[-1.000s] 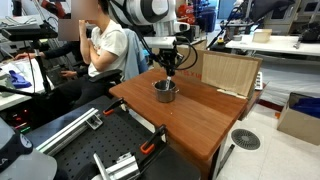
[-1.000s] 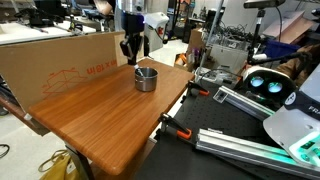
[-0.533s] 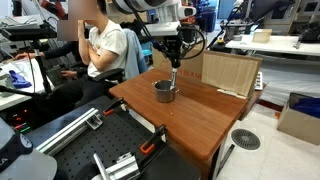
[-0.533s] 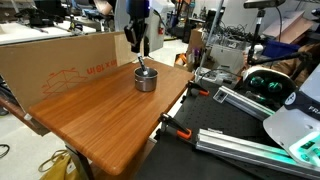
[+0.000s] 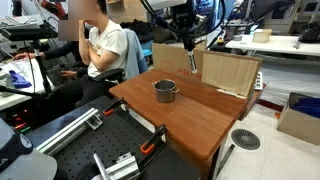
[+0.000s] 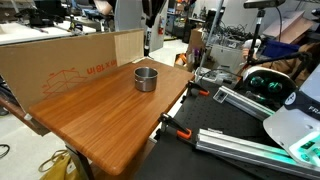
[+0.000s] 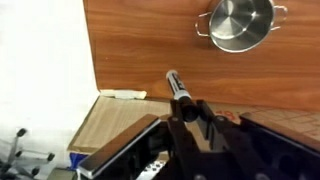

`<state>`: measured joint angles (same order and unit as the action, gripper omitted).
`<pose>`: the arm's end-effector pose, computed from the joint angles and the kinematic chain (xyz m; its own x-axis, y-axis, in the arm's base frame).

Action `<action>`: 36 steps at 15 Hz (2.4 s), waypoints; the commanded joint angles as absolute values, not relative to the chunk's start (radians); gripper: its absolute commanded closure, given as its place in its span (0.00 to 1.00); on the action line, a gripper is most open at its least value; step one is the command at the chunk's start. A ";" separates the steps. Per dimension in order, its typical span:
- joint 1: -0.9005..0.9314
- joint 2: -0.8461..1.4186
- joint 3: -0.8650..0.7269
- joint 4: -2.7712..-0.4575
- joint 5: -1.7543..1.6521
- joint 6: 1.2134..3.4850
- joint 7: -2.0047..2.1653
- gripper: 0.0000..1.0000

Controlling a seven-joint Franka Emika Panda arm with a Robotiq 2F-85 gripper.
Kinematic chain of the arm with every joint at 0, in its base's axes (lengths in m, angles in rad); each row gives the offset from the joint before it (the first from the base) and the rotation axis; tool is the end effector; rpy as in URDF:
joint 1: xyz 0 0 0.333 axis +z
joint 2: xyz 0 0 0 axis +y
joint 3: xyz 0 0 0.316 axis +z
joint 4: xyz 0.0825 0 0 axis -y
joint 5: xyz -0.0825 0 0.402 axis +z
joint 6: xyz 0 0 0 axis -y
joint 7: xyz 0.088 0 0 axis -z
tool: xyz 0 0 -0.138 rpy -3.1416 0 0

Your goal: Remove the marker from the pot and put it on the table

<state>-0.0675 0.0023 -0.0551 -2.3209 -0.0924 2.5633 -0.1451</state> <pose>0.5472 -0.0676 0.3212 0.9694 0.1027 0.2230 0.0818 -0.9915 0.1008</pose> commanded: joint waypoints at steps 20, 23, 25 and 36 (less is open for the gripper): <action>-0.147 0.157 -0.121 -2.454 0.197 2.510 -0.389 0.94; -0.171 0.197 -0.127 -2.423 0.173 2.517 -0.362 0.94; -0.188 0.217 -0.129 -2.392 0.166 2.509 -0.357 0.94; -0.217 0.360 -0.135 -2.187 0.099 2.435 -0.303 0.94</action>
